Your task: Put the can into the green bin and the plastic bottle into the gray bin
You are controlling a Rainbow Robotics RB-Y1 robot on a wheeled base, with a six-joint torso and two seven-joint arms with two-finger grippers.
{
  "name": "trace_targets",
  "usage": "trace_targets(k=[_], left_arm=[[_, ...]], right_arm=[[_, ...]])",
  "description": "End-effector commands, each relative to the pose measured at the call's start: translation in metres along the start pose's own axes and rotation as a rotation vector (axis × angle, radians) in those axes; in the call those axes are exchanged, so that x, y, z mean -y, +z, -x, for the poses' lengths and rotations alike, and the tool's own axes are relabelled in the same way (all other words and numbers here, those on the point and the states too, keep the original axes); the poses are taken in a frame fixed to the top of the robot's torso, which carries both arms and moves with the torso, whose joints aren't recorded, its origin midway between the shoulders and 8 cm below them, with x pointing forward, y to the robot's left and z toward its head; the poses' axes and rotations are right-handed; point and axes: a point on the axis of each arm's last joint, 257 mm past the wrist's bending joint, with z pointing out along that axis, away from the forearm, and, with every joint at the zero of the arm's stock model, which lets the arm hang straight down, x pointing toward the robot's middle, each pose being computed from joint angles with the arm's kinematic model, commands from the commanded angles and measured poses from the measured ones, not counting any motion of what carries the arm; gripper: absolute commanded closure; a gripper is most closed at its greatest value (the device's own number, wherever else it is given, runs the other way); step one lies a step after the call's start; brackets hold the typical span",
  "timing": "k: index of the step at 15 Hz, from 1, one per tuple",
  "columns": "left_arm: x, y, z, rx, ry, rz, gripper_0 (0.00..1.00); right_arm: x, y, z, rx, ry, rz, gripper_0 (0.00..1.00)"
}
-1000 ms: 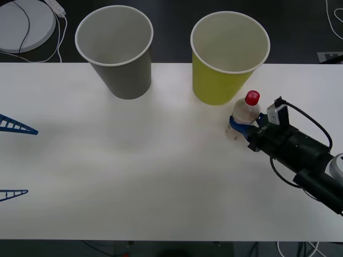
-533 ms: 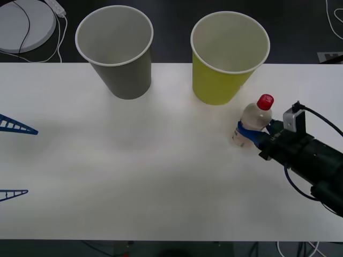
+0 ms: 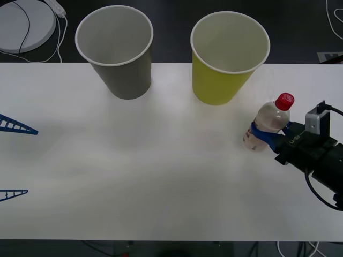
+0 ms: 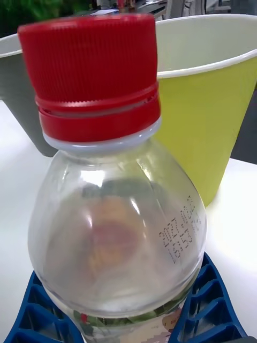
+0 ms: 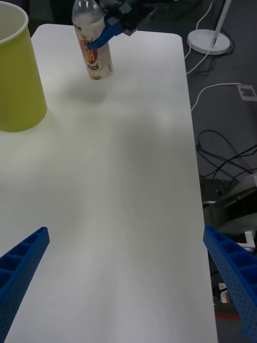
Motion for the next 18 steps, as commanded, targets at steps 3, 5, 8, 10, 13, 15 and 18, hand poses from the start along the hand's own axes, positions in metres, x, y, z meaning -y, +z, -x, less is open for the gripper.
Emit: trace_targets(k=[3,5,8,10,13,15,18], left_arm=[[0.0,0.0,0.0,0.0,0.0,0.0,0.0],[0.0,0.0,0.0,0.0,0.0,0.0,0.0],[0.0,0.0,0.0,0.0,0.0,0.0,0.0],[0.0,0.0,0.0,0.0,0.0,0.0,0.0],[0.0,0.0,0.0,0.0,0.0,0.0,0.0],[0.0,0.0,0.0,0.0,0.0,0.0,0.0],[0.0,0.0,0.0,0.0,0.0,0.0,0.0]], right_arm=[[-0.015,-0.017,0.017,0.006,0.023,0.042,1.0],[-0.024,-0.026,0.024,0.003,0.027,0.068,1.0],[-0.039,-0.037,0.038,-0.001,0.052,0.113,1.0],[-0.049,-0.041,0.048,-0.005,0.056,0.144,1.0],[-0.063,-0.044,0.068,0.001,0.017,0.189,1.0],[-0.074,-0.045,0.082,0.012,-0.018,0.219,1.0],[-0.093,-0.048,0.103,0.028,-0.09,0.27,1.0]])
